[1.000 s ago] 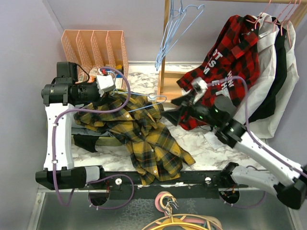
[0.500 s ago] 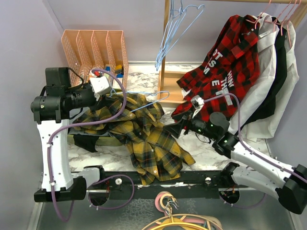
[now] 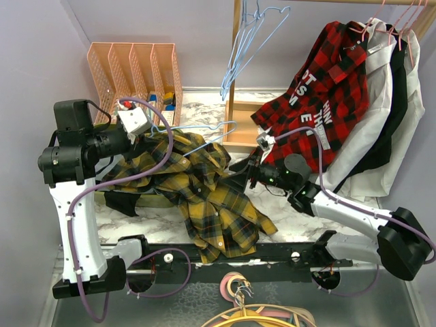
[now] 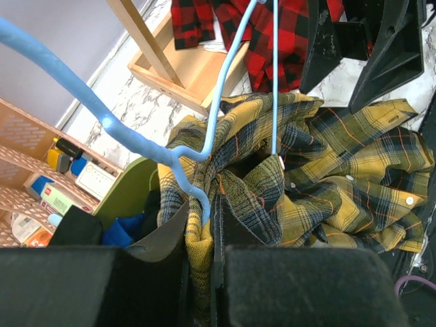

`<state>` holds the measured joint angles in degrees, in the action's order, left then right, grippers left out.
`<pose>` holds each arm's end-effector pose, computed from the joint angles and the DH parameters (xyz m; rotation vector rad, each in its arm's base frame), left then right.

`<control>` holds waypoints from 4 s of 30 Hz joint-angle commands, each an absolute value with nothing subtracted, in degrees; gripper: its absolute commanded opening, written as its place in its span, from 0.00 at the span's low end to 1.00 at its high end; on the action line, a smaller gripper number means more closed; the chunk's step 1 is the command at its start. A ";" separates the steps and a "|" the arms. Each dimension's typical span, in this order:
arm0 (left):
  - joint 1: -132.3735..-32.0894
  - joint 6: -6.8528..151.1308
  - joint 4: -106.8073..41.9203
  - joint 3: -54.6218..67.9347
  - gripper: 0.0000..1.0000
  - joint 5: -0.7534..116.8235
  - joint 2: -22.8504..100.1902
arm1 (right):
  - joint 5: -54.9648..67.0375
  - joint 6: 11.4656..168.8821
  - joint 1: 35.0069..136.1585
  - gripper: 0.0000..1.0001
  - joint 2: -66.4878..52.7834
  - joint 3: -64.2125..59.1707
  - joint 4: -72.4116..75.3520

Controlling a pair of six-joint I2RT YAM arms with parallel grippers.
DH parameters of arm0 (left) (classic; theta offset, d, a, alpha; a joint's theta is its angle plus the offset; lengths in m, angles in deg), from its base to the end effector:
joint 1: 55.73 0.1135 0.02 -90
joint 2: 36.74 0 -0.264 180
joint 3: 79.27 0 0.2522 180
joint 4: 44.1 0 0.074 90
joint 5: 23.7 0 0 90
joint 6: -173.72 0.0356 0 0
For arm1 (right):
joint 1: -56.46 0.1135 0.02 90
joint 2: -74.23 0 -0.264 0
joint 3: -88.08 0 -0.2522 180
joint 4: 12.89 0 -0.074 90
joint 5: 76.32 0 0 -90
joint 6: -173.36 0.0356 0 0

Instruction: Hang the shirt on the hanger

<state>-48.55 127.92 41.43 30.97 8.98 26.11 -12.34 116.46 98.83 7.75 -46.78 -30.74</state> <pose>0.1462 -0.0118 0.4765 1.0716 1.6256 -0.5302 0.1781 0.1836 0.2573 -0.5273 1.7355 1.3445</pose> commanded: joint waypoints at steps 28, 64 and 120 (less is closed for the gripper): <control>-46.72 137.86 48.44 40.40 0.00 13.92 28.75 | 4.89 111.75 93.75 0.01 0.89 -28.40 -15.64; -49.18 142.19 40.89 34.45 0.00 40.45 28.57 | -7.86 111.89 86.60 0.01 -0.07 7.46 17.93; -48.04 144.76 49.64 30.46 0.00 4.50 29.24 | -40.18 65.60 111.48 0.99 10.93 -6.77 14.77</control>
<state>-47.26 134.68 43.61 29.62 6.68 29.44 -39.71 85.27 111.48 10.18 -14.96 -5.56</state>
